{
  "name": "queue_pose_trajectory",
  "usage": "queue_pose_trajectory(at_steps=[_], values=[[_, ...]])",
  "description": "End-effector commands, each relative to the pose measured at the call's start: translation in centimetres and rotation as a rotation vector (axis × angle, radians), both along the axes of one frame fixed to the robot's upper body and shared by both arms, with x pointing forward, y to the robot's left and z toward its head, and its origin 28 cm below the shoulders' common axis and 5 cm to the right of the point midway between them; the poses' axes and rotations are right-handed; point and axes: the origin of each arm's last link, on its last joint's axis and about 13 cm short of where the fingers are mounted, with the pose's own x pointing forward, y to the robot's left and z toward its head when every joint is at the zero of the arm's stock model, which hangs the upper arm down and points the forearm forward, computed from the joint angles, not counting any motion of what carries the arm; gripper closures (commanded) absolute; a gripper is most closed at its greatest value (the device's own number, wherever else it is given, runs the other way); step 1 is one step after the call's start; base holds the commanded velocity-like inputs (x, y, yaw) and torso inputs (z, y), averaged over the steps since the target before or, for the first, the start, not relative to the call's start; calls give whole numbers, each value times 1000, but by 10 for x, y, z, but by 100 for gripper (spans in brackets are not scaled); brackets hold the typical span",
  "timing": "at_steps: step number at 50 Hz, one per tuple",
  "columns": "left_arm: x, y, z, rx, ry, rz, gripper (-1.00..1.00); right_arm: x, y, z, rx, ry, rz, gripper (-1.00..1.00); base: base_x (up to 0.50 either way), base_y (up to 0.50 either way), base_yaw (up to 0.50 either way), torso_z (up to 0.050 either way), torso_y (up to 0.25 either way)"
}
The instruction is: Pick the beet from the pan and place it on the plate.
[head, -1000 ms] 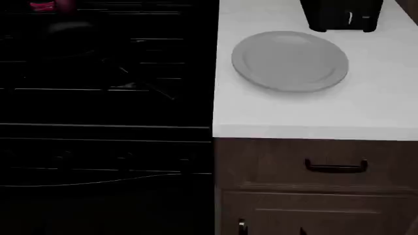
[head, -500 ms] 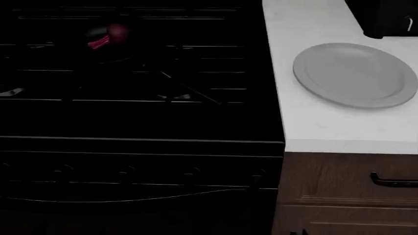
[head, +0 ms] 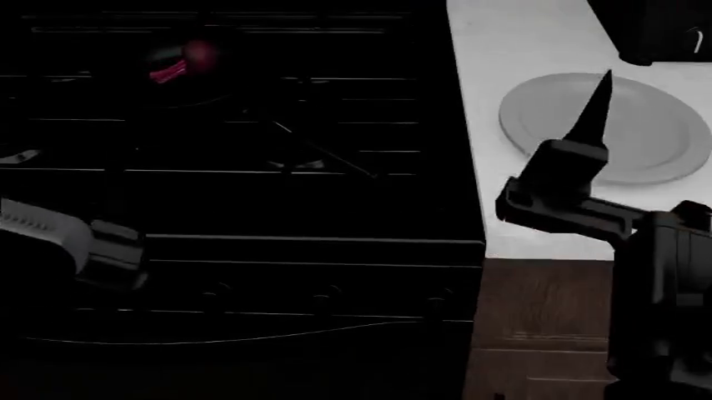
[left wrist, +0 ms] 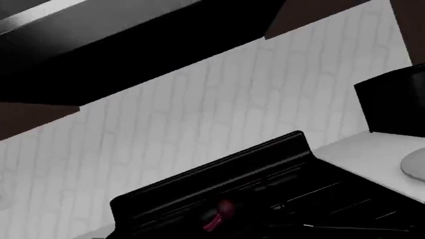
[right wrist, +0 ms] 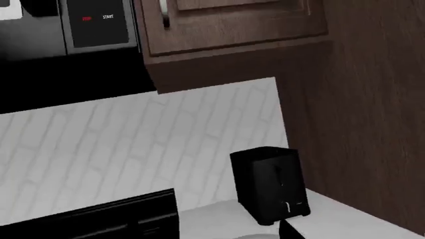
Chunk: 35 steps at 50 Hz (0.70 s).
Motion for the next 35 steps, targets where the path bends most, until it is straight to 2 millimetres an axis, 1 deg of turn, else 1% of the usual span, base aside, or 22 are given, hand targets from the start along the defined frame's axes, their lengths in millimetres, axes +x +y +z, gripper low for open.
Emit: queue_pose_trajectory(at_steps=[1, 3, 6, 9, 16, 25, 29, 31, 33, 35], values=[[-56, 17, 104, -19, -249, 97, -100, -64, 8, 83, -171, -201, 69, -100, 0, 0, 0, 0, 0], [-69, 21, 108, -89, -303, 262, -100, -62, 8, 89, -166, -191, 86, -100, 0, 0, 0, 0, 0], [-67, 21, 116, -83, -305, 286, -100, -57, 8, 94, -168, -181, 72, -100, 0, 0, 0, 0, 0], [-60, 24, 121, -90, -297, 304, -100, -52, 8, 96, -171, -169, 70, -100, 0, 0, 0, 0, 0], [-53, 27, 127, -101, -305, 327, -100, -50, 10, 99, -195, -162, 81, -100, 0, 0, 0, 0, 0], [-48, 26, 124, -93, -301, 333, -100, -40, 8, 92, -187, -130, 96, -100, 0, 0, 0, 0, 0], [-46, 25, 121, -88, -299, 331, -100, -40, 7, 91, -170, -145, 91, -100, 0, 0, 0, 0, 0], [-44, 25, 120, -84, -296, 336, -100, -38, 6, 92, -126, -143, 109, -100, 0, 0, 0, 0, 0], [-45, 26, 119, -86, -298, 339, -100, -39, 6, 92, -120, -151, 133, -100, 0, 0, 0, 0, 0], [-45, 26, 118, -80, -304, 349, -100, -41, 6, 92, -126, -158, 137, -100, 0, -381, 0, 0, 0]])
